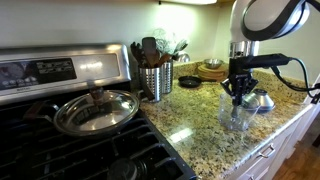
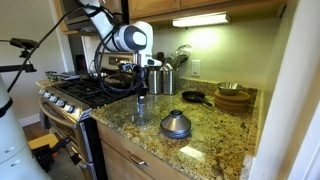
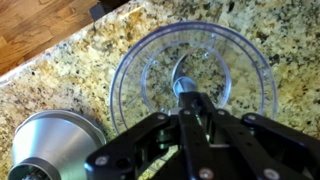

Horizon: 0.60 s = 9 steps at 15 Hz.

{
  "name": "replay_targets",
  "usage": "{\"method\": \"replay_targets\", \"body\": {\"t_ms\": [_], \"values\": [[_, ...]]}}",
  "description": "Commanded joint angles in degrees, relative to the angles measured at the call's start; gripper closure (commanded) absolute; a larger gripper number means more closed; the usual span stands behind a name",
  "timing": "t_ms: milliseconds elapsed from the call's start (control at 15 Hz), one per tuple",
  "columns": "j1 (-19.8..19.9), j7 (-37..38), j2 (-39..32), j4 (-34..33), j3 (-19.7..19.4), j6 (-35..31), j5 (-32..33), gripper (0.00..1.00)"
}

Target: Put the blades in the bowl

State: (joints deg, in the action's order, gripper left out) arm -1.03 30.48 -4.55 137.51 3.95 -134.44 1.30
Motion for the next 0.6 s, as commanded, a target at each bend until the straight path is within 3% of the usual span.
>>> {"method": "replay_targets", "body": {"t_ms": [0,200,267,400,533], "values": [[-1.0,-0.6,-1.0,0.2,-1.0,-2.4,-0.2,0.92],[-1.0,-1.2,-1.0,0.5,-0.9,-2.9,-0.9,0.92],[-1.0,-0.9,-0.7,0.8,-1.0,-2.7,-0.6,0.63],[-1.0,-0.7,0.0,1.2,-1.0,-2.1,-0.5,0.58],[-1.2,-0.6,0.9,1.5,-0.9,-1.2,-0.6,0.45]]}}
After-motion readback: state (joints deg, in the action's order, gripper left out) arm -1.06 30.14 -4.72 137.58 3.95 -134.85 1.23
